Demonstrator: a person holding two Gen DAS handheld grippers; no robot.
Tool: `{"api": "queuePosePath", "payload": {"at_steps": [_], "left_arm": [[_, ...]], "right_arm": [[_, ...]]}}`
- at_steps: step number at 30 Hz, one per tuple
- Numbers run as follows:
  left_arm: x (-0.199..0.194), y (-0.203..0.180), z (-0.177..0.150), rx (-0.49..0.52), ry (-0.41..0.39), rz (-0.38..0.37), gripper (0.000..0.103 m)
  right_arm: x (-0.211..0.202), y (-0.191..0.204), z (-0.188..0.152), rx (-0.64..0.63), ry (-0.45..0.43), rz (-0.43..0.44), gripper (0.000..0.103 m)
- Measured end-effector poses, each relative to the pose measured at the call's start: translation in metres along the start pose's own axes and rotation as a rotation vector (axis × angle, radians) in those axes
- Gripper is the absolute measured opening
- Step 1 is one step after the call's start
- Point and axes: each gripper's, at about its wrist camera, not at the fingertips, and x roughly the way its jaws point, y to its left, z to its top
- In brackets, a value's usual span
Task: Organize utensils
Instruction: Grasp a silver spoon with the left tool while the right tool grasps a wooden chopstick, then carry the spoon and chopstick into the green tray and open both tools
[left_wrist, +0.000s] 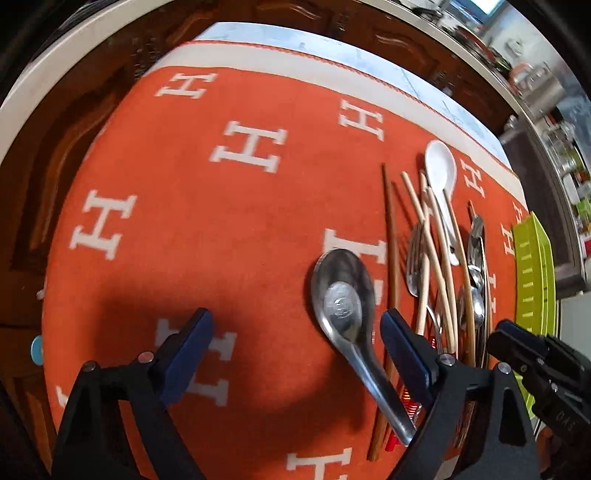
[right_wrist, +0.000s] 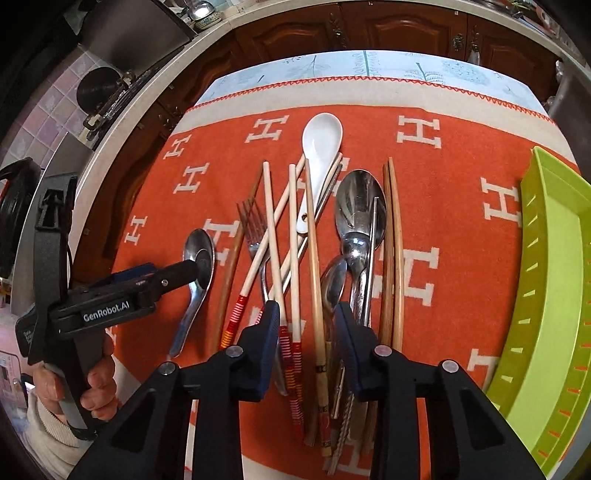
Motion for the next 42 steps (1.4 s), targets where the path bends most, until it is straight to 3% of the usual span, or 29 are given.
{"api": "queuePosePath", "payload": {"at_steps": [2,7,10,11,12,14,20,26,30,42], "left_arm": [[0.002,-0.008,0.001,0.035,-0.019,0.013,0.084],[0.006,-0.032,0.002,0.134,-0.059,0.024,0.055],[0.008,-0.038,0.003,0.131,-0.072,-0.029,0.036],[0.009,-0.038,0.004,0.122,-0.075,-0.044,0.025],[0.010,-0.036,0.005,0.111,-0.073,-0.059,0.009],[0.013,-0.032,0.004,0.083,-0.061,-0.105,0.004],[0.016,-0.028,0.001,0.069,-0.058,-0.130,0.001],[0.011,-0.023,0.000,0.054,-0.060,-0.149,0.000],[-0.003,-0.016,-0.005,0.057,-0.074,-0.163,0.000],[-0.046,-0.028,-0.018,0.107,-0.145,-0.208,0.000]], "right_arm": [[0.000,-0.002,0.002,0.004,0.002,0.002,0.030],[0.000,-0.003,0.008,-0.003,-0.005,0.013,0.026],[0.000,-0.004,0.012,-0.013,-0.008,0.020,0.021],[0.001,-0.004,0.013,-0.017,-0.009,0.021,0.021],[0.004,-0.003,0.015,-0.021,-0.009,0.021,0.019],[0.006,-0.002,0.017,-0.027,-0.007,0.020,0.018],[0.020,-0.001,0.026,-0.047,-0.001,-0.016,0.016],[0.035,0.000,0.030,-0.070,0.006,-0.031,0.007],[0.035,0.000,0.028,-0.076,-0.024,-0.035,0.006],[-0.018,-0.019,0.012,0.036,-0.097,0.101,0.006]]}}
